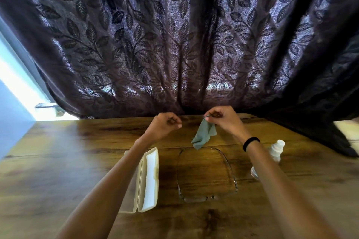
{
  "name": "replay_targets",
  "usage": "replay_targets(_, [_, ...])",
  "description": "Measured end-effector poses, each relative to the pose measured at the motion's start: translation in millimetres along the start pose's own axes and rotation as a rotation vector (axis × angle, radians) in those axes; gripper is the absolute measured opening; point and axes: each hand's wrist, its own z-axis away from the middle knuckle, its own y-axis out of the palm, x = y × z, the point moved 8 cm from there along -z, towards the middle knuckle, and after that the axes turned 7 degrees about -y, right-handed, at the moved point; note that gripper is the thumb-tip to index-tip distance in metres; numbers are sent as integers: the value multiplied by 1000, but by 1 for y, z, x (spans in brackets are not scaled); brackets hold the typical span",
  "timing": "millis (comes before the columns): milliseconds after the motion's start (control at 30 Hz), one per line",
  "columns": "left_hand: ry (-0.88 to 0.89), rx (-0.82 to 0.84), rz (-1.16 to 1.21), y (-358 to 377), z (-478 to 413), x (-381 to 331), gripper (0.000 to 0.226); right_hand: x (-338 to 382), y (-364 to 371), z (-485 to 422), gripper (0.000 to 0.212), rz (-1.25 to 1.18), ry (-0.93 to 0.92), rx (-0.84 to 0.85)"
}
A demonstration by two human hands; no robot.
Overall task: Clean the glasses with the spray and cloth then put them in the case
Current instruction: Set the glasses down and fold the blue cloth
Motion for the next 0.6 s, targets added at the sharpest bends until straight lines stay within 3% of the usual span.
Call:
replay_targets(133, [14, 107, 10, 22, -4, -2, 22, 5, 7, -1, 8, -102, -19, 56])
replay_targets(367, [116, 127, 57, 25, -12, -25, 27, 14, 12, -4, 11, -196, -54, 132])
replay_targets(500, [120, 276, -81, 43, -13, -26, 31, 17, 15, -4, 11, -332, -25, 127])
replay_targets(600, [113, 337, -45, 52, -8, -24, 33, 21, 18, -3, 11, -405, -30, 142])
